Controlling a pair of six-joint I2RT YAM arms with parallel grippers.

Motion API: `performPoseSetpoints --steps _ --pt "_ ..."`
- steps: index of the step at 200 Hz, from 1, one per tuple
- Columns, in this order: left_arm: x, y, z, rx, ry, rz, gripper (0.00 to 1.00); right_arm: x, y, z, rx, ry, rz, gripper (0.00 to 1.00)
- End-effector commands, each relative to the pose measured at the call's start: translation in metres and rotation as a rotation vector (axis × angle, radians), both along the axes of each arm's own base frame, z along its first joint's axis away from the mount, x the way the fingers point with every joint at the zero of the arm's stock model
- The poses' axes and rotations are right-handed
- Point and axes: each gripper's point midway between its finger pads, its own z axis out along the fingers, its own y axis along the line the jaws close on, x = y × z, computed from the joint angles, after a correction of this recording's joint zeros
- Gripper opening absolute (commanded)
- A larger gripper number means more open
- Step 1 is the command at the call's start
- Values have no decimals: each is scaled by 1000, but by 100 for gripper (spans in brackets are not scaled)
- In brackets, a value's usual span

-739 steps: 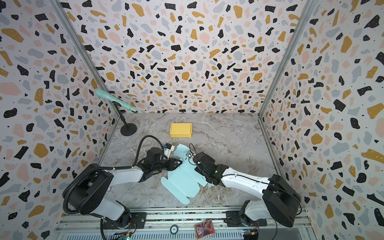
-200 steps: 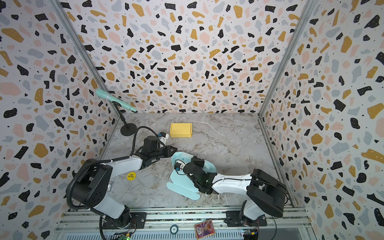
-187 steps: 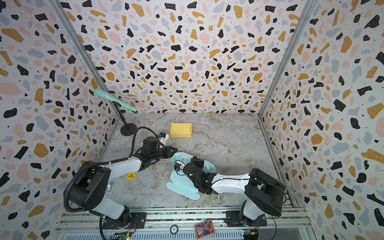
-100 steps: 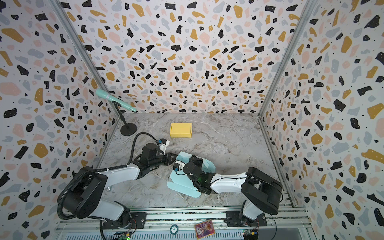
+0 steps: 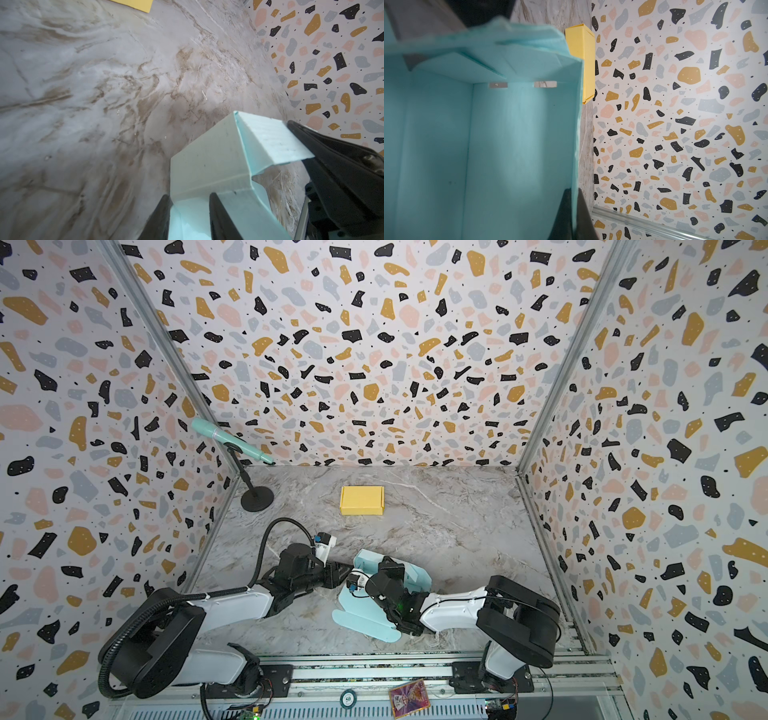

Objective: Fold the paper box

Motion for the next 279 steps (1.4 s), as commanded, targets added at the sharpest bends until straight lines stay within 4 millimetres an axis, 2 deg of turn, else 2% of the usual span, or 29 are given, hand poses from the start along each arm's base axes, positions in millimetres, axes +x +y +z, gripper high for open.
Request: performPoseSetpoints --steps 1,26,56,84,150,185,227,252,279 --pt "3 -1 15 -28 -102 11 35 -8 1 -9 -45 7 25 0" --pt "-3 0 14 -42 -139 10 37 -12 5 -10 -52 9 42 0" --pt "1 -3 20 -45 -201 10 41 -17 10 -13 -63 20 66 0" --pt "4 -8 25 -37 -257 2 50 -21 15 -15 -68 31 83 0" --pt "8 -13 27 28 -344 -20 51 -28 28 -16 -61 52 109 0" --pt "11 -16 23 70 -363 -24 41 -30 29 -18 -55 64 99 0" --pt "0 -15 15 98 -361 -18 39 -33 27 -22 -54 72 87 0" --pt "-4 -8 8 156 -366 20 33 -33 22 -27 -73 69 76 0" --pt "-6 -5 5 177 -372 43 32 -34 16 -30 -83 68 73 0"
